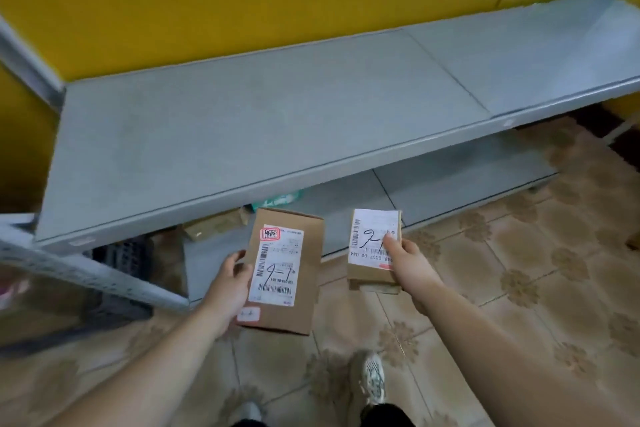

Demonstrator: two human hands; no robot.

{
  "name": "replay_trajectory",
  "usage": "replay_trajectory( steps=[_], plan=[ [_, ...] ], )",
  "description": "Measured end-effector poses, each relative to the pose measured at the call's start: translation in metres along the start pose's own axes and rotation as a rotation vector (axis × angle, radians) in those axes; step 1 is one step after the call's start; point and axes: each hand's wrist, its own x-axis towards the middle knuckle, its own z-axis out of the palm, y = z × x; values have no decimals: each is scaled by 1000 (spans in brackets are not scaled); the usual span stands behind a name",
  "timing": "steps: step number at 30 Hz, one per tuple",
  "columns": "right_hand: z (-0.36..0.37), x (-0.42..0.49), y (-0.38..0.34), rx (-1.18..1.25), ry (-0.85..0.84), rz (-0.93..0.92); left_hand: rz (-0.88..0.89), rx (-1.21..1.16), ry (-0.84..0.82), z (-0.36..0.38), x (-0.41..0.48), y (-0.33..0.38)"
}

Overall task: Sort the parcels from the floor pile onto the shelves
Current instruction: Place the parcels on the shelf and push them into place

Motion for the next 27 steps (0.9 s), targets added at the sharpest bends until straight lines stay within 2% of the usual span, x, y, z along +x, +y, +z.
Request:
replay_trajectory(
  steps=[3, 9, 12, 18, 27],
  plan=[
    [6, 46, -1, -77, -81, -12, -99, 19, 110, 11, 19, -23],
    [66, 139, 30, -152, -191, 18, -190, 48, 180, 20, 81, -78],
    [111, 189, 54, -221, -218, 16, -174, 134, 185, 22, 135, -121],
    [199, 293, 111, -147, -243, -21, -118, 213, 208, 31, 247, -209],
    [302, 414, 173, -225, -171, -214, 32, 303, 177, 37, 392, -291]
  ],
)
